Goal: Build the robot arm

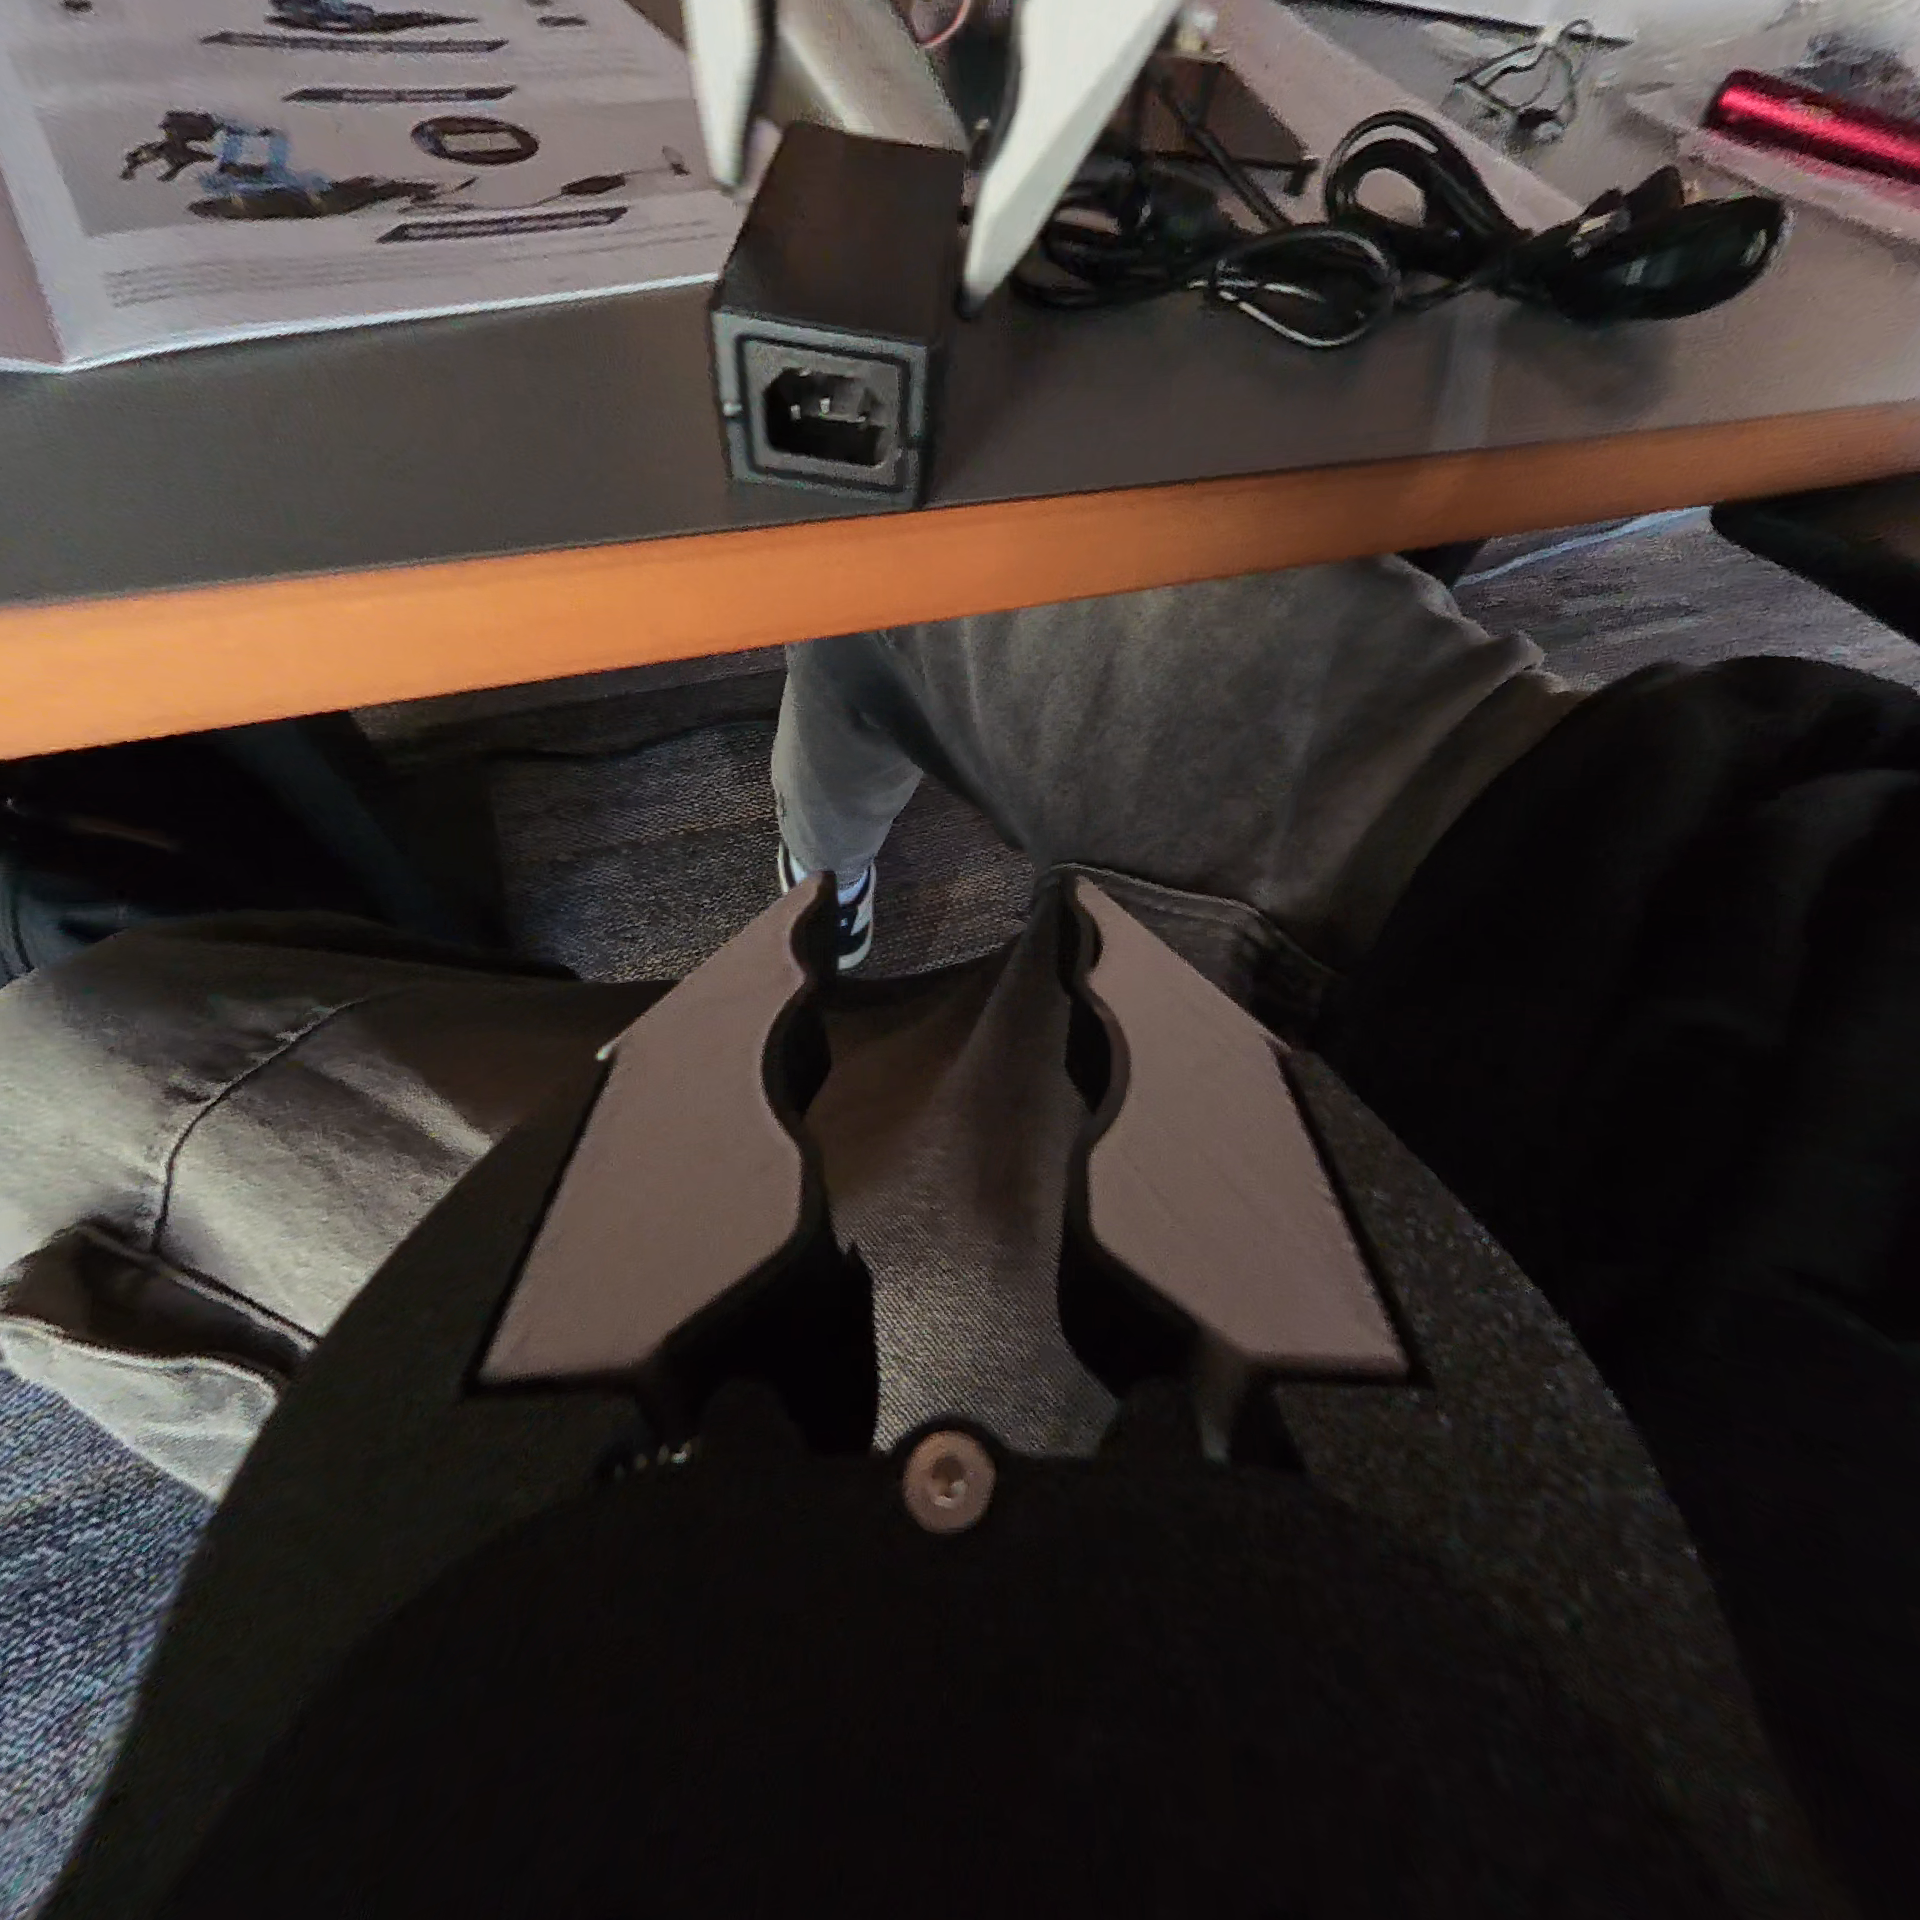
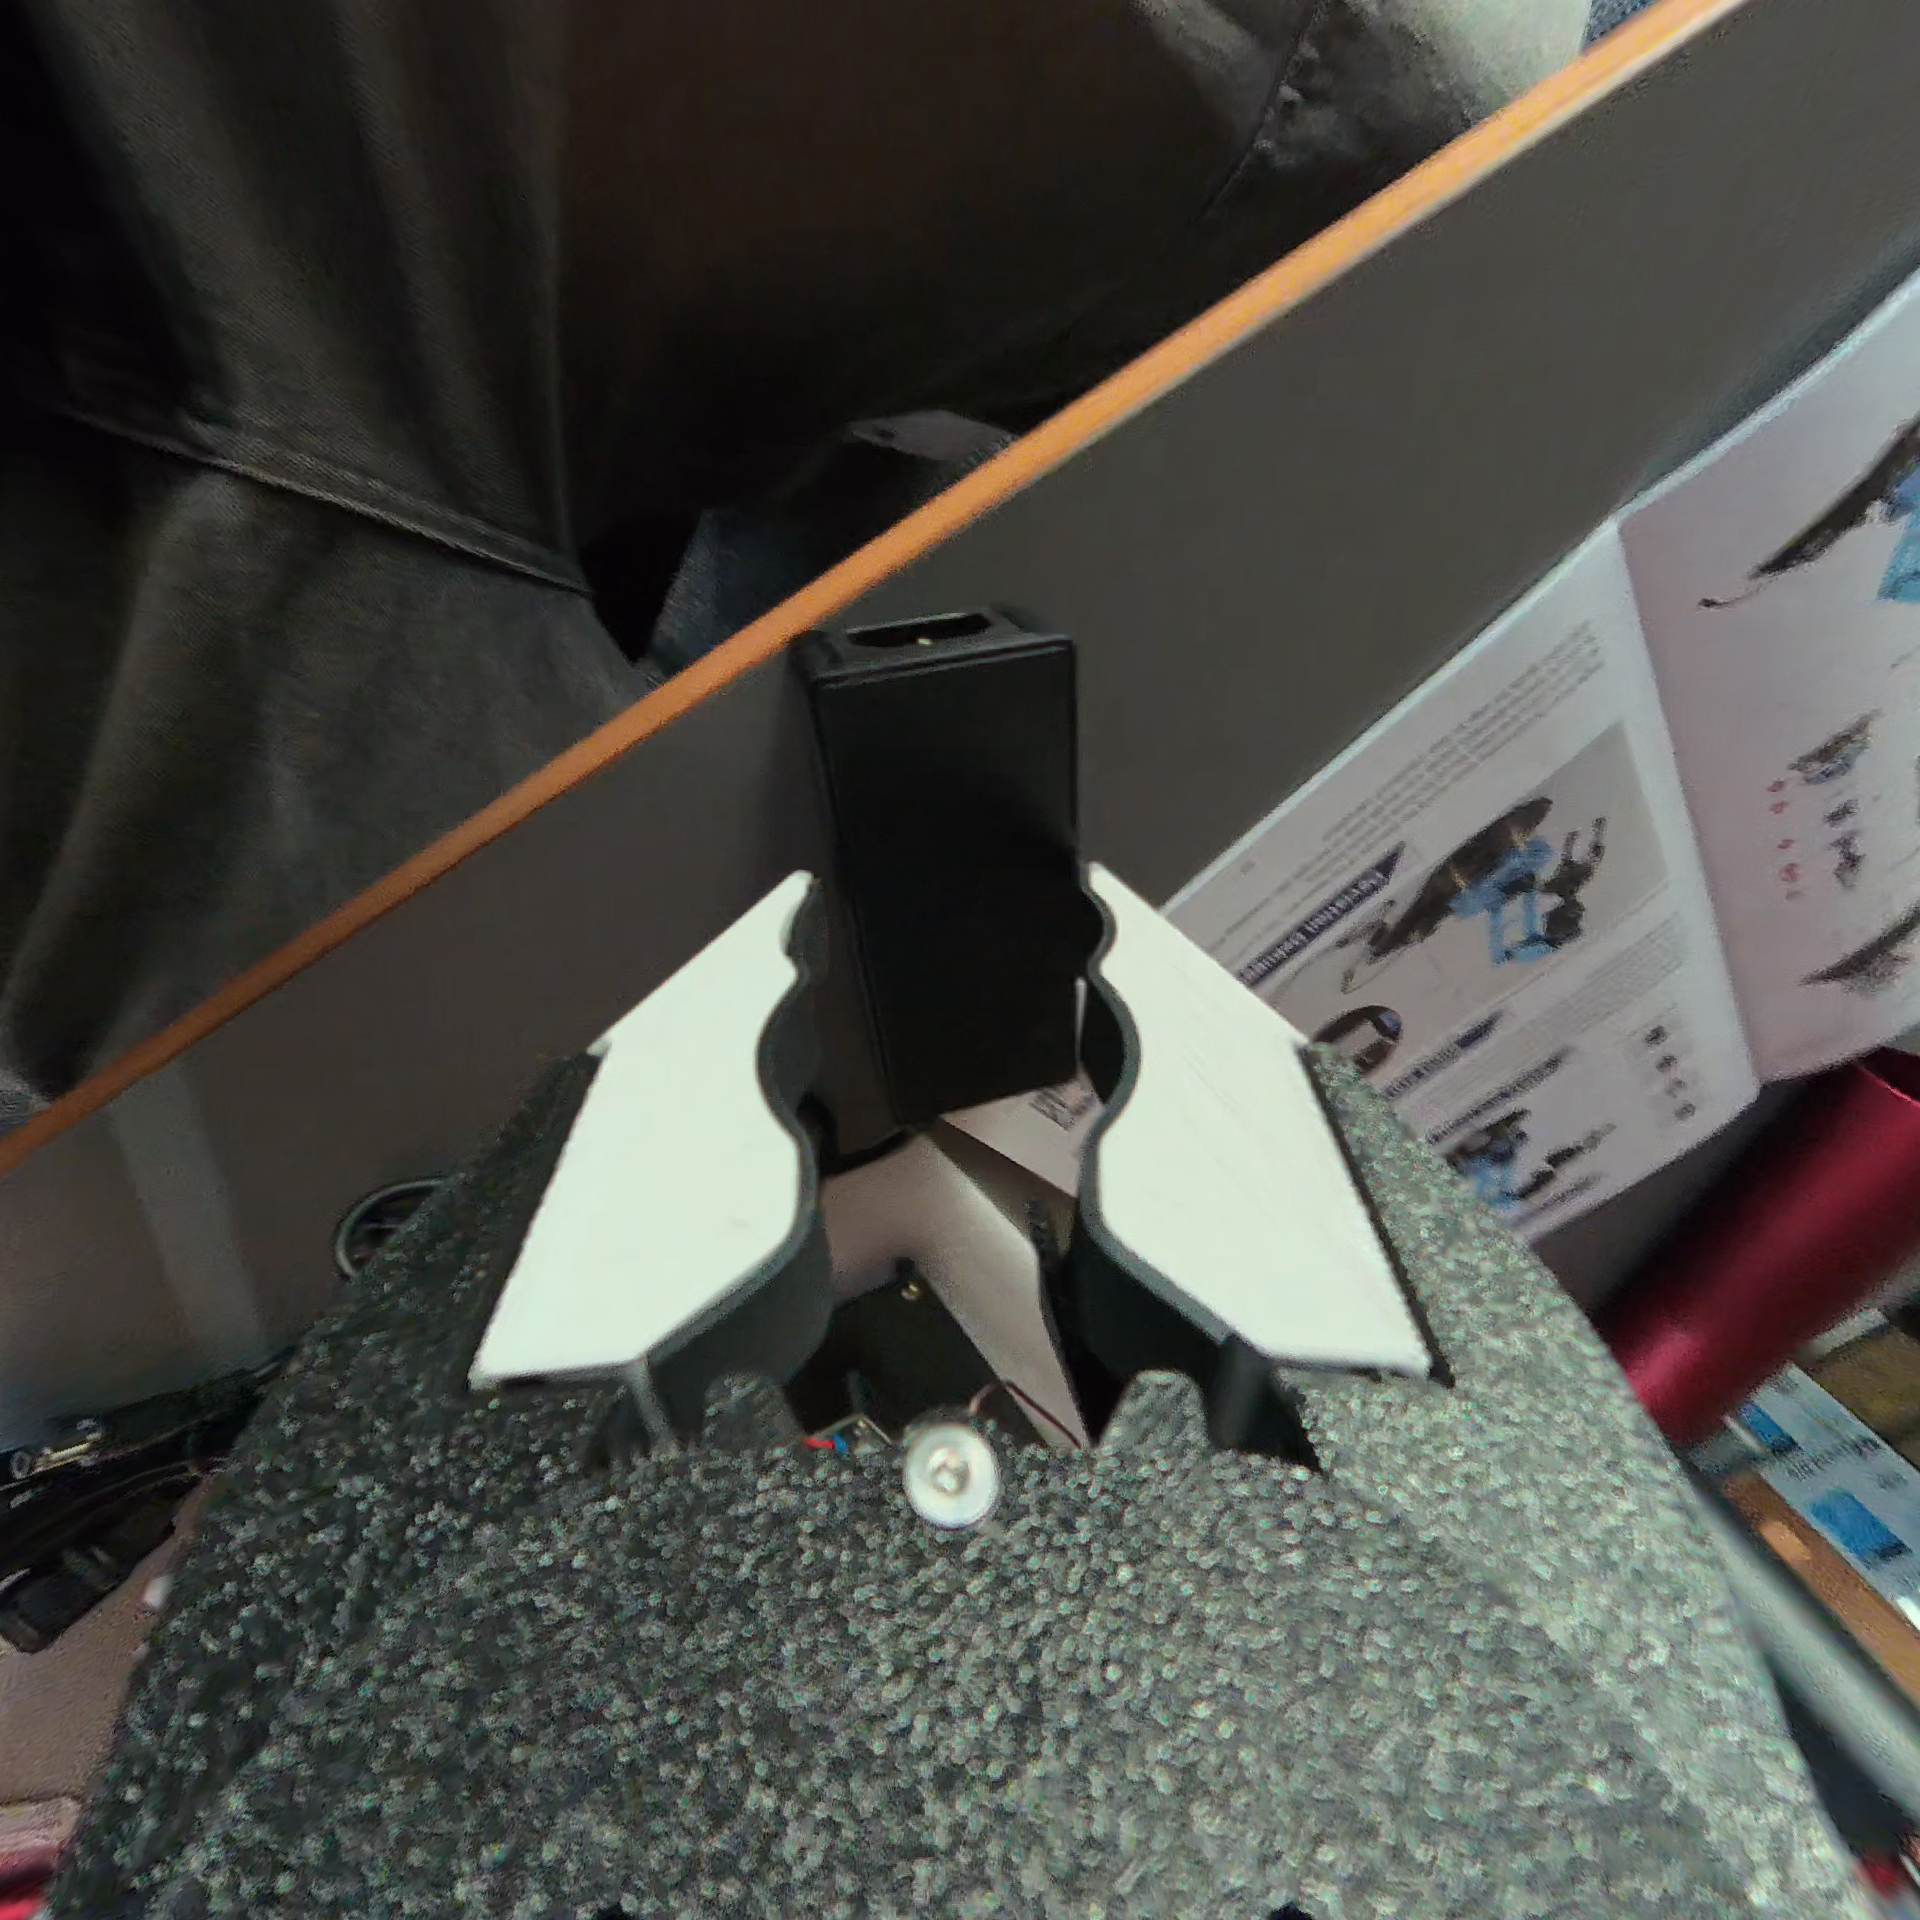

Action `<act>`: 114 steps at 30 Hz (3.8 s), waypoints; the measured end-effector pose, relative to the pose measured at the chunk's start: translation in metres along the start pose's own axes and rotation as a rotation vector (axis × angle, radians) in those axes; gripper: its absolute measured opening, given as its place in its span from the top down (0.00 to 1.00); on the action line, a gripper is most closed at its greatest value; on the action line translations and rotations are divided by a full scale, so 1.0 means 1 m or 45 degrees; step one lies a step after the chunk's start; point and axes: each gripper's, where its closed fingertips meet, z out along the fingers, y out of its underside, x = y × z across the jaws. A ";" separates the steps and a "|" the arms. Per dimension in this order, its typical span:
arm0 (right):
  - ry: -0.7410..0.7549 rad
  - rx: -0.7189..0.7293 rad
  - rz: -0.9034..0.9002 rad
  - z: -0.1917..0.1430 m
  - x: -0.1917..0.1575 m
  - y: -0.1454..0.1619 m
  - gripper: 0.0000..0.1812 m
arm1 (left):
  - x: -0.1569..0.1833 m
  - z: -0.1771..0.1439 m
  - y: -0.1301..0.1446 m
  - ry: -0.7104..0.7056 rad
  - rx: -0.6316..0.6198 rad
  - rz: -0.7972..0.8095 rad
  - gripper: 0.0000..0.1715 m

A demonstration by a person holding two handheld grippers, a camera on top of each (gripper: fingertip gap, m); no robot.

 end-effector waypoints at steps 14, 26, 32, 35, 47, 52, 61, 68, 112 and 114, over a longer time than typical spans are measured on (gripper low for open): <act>-0.125 0.181 0.151 -0.004 0.009 0.007 0.71 | 0.007 0.005 0.002 0.099 0.006 -0.047 0.76; 0.017 0.041 0.323 -0.003 0.020 0.022 0.71 | 0.016 0.009 -0.001 0.129 0.011 0.004 0.76; 0.206 0.115 0.576 0.016 0.026 0.018 0.61 | 0.034 0.000 -0.019 0.309 0.108 -0.125 0.76; 0.495 0.524 0.814 -0.041 0.008 0.021 0.53 | 0.030 0.002 -0.019 0.281 0.110 -0.136 0.76; 1.377 1.546 1.504 -0.188 -0.239 0.095 0.67 | 0.052 -0.022 -0.051 -0.028 0.234 -0.186 0.76; 1.671 1.164 1.384 -0.190 -0.254 0.105 0.78 | 0.068 -0.006 -0.068 -0.009 0.421 -0.138 0.76; 1.373 1.162 1.539 -0.149 -0.235 0.115 0.75 | 0.053 0.022 -0.025 0.040 0.258 -0.182 0.76; 1.372 1.064 1.612 -0.137 -0.238 0.129 0.80 | 0.058 0.020 -0.023 0.213 0.264 -0.458 0.76; 1.281 0.988 1.698 -0.116 -0.239 0.144 0.84 | 0.054 0.012 -0.022 0.100 0.234 -0.321 0.76; 1.290 0.985 1.708 -0.116 -0.240 0.146 0.84 | 0.053 0.012 -0.022 0.104 0.236 -0.331 0.76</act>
